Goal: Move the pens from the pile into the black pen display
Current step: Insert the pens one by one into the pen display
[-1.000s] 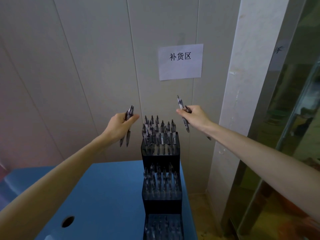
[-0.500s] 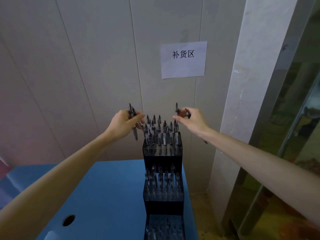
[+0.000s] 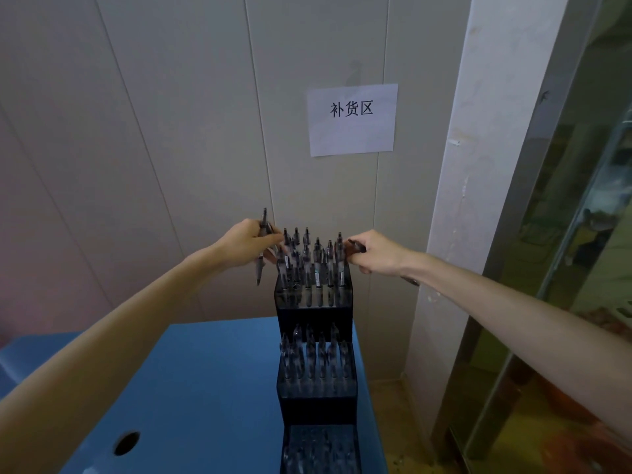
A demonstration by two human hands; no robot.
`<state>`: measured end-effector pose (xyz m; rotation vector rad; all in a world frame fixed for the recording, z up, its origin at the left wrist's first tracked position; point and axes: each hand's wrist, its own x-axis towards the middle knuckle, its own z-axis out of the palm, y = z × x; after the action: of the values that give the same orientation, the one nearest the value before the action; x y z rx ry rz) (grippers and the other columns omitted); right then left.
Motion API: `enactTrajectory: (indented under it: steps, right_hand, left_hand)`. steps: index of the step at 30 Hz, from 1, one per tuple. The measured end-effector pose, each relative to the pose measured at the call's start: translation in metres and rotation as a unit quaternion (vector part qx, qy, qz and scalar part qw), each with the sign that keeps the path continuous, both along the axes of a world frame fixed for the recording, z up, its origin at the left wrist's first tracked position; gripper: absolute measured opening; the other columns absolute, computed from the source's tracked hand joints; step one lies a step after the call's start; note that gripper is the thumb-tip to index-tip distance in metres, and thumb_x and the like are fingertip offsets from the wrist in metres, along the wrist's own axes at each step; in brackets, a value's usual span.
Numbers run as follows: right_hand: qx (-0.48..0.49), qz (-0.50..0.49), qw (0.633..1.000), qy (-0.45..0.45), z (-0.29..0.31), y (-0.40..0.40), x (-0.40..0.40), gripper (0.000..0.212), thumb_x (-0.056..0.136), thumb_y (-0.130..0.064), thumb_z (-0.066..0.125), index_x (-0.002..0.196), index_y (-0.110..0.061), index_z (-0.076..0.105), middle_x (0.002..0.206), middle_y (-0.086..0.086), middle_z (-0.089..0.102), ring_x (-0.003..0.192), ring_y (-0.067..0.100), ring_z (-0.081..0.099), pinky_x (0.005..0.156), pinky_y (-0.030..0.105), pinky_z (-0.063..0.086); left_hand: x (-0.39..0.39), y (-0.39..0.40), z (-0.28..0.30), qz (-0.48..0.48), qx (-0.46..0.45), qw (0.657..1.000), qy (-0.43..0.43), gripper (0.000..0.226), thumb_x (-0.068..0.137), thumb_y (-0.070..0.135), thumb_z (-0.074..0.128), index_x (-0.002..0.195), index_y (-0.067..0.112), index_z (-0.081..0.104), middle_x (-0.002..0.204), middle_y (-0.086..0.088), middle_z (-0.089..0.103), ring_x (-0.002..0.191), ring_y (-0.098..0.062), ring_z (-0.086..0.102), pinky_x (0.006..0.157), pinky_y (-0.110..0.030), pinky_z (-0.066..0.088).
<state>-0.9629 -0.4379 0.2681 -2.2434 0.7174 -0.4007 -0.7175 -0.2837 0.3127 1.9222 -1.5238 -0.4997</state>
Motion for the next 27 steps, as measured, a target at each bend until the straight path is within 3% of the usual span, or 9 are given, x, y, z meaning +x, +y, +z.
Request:
enactTrajectory:
  steps: [3,6,9,12,15,19,23,27]
  right_hand:
    - [0.036,-0.033,0.998,-0.029,0.008,0.006,0.000,0.028,0.104,-0.004,0.044,0.128,-0.009,0.059,0.108,0.005,0.065,0.068,0.013,0.049,0.060,0.023,0.044]
    - [0.041,-0.095,0.987,-0.120,0.018,0.006,-0.001,0.021,0.107,-0.012,0.040,0.115,-0.007,0.059,0.096,0.007,0.061,0.057,0.009,0.045,0.044,0.014,0.037]
    - [-0.002,-0.178,0.964,-0.195,0.023,-0.002,0.001,0.026,0.107,-0.025,0.042,0.093,-0.013,0.061,0.082,0.009,0.059,0.054,0.013,0.053,0.045,0.022,0.044]
    - [-0.128,-0.229,0.950,-0.168,0.026,-0.013,0.000,0.053,0.108,-0.044,0.035,0.078,-0.013,0.065,0.069,0.004,0.063,0.060,0.022,0.062,0.059,0.033,0.049]
    - [-0.209,-0.201,0.947,-0.140,0.033,-0.013,0.006,0.068,0.109,-0.050,0.030,0.073,-0.008,0.069,0.059,-0.002,0.061,0.051,0.015,0.057,0.056,0.032,0.046]
    - [-0.226,-0.159,0.952,-0.129,0.037,-0.004,0.020,0.066,0.108,-0.047,0.036,0.076,0.000,0.069,0.052,-0.011,0.049,0.042,0.004,0.046,0.052,0.031,0.045]
    - [-0.210,-0.133,0.965,-0.087,0.032,-0.002,0.029,0.065,0.108,-0.045,0.036,0.078,0.002,0.068,0.053,-0.009,0.051,0.037,0.002,0.045,0.049,0.019,0.038]
    - [-0.189,-0.111,0.973,-0.076,0.031,-0.006,0.034,0.058,0.109,-0.042,0.037,0.065,-0.013,0.062,0.047,-0.009,0.046,0.039,0.008,0.044,0.057,0.028,0.045]
  left_hand:
    - [-0.006,-0.003,0.000,0.016,0.008,1.000,-0.003,0.027,0.105,0.028,0.055,0.109,0.008,0.072,0.093,-0.002,0.079,0.078,-0.011,0.075,0.084,-0.034,0.061]
    - [-0.017,-0.007,0.001,0.034,0.046,0.998,0.013,0.029,0.105,0.025,0.055,0.096,0.002,0.071,0.063,0.009,0.073,0.056,-0.002,0.068,0.054,-0.016,0.053]
    - [-0.025,-0.010,0.001,0.050,0.072,0.995,0.042,0.030,0.106,0.023,0.053,0.083,0.006,0.062,0.051,0.011,0.067,0.048,-0.003,0.066,0.049,-0.017,0.053]
    - [-0.027,-0.009,0.005,0.052,0.082,0.993,0.070,0.029,0.106,0.033,0.053,0.092,0.010,0.063,0.070,0.004,0.074,0.064,-0.013,0.074,0.066,-0.032,0.062]
    - [-0.029,-0.008,0.008,0.065,0.091,0.990,0.084,0.031,0.105,0.039,0.052,0.100,0.010,0.063,0.089,-0.004,0.073,0.071,-0.019,0.076,0.067,-0.034,0.062]
    - [-0.033,-0.008,0.007,0.085,0.099,0.988,0.085,0.035,0.105,0.040,0.051,0.112,0.007,0.061,0.099,-0.010,0.071,0.077,-0.024,0.076,0.067,-0.035,0.062]
    - [-0.034,-0.008,0.010,0.090,0.122,0.985,0.083,0.040,0.105,0.043,0.049,0.117,0.007,0.060,0.098,-0.014,0.072,0.075,-0.025,0.077,0.072,-0.040,0.064]
    - [-0.030,-0.004,0.011,0.080,0.134,0.984,0.081,0.053,0.104,0.050,0.048,0.128,0.004,0.059,0.110,-0.015,0.074,0.080,-0.022,0.077,0.076,-0.043,0.064]
